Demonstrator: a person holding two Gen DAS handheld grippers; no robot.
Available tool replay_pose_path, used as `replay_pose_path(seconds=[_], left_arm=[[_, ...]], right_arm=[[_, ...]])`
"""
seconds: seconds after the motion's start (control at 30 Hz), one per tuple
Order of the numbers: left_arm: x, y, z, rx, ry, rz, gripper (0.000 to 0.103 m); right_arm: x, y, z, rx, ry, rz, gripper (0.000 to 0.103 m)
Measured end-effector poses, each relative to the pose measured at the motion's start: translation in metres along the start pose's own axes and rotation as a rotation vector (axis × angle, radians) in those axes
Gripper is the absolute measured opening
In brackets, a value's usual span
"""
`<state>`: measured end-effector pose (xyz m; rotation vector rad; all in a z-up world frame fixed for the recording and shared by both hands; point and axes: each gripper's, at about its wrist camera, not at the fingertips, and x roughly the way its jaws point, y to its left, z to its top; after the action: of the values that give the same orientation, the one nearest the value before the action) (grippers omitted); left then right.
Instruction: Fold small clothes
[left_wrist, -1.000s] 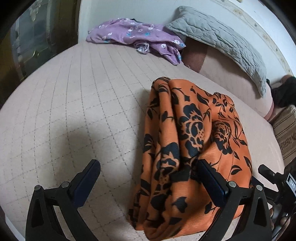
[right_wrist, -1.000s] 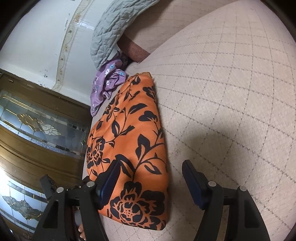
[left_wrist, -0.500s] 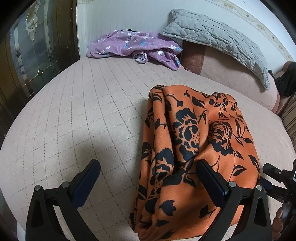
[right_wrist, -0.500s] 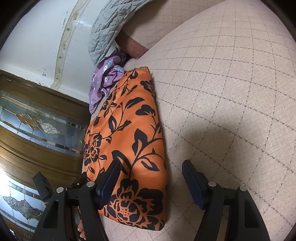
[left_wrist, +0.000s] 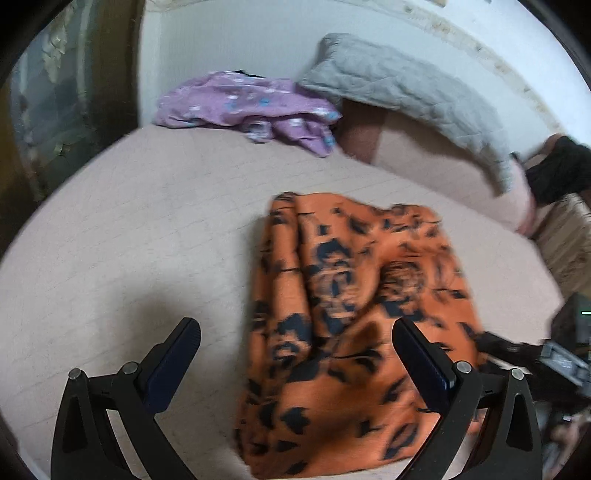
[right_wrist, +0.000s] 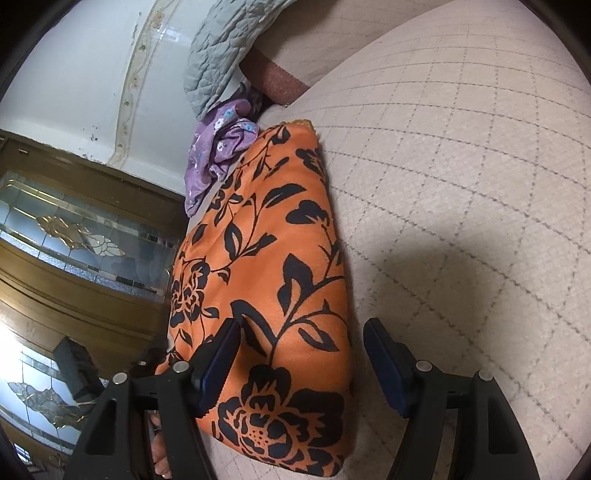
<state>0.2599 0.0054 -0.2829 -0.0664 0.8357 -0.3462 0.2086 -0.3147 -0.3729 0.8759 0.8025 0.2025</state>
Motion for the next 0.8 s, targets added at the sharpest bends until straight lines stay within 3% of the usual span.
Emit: replay_pose_path(seconds=[0.1, 0.27, 0.4, 0.63, 0.77, 0.8], left_arm=[[0.017, 0.002, -0.002, -0.023, 0.101, -0.106, 0.103], [0.048, 0.018, -0.01, -0.123, 0.263, -0.171, 0.103], [0.046, 0.024, -0.012, -0.175, 0.247, -0.214, 0.103], [0.045, 0.009, -0.014, -0.154, 0.216, -0.227, 0.102], [0.047, 0.003, -0.013, -0.168, 0.187, -0.214, 0.088], [0.048, 0.004, -0.012, -0.177, 0.18, -0.208, 0.082]], right_arm=[[0.004, -0.002, 0.002, 0.013, 0.005, 0.02, 0.072], [0.009, -0.004, 0.007, 0.034, 0.01, 0.047, 0.072], [0.013, -0.006, 0.01, 0.049, 0.018, 0.072, 0.072], [0.022, 0.001, 0.011, 0.016, 0.026, 0.067, 0.074], [0.029, 0.014, 0.006, -0.056, 0.016, 0.018, 0.071], [0.03, 0.017, 0.005, -0.074, 0.011, 0.0, 0.066]])
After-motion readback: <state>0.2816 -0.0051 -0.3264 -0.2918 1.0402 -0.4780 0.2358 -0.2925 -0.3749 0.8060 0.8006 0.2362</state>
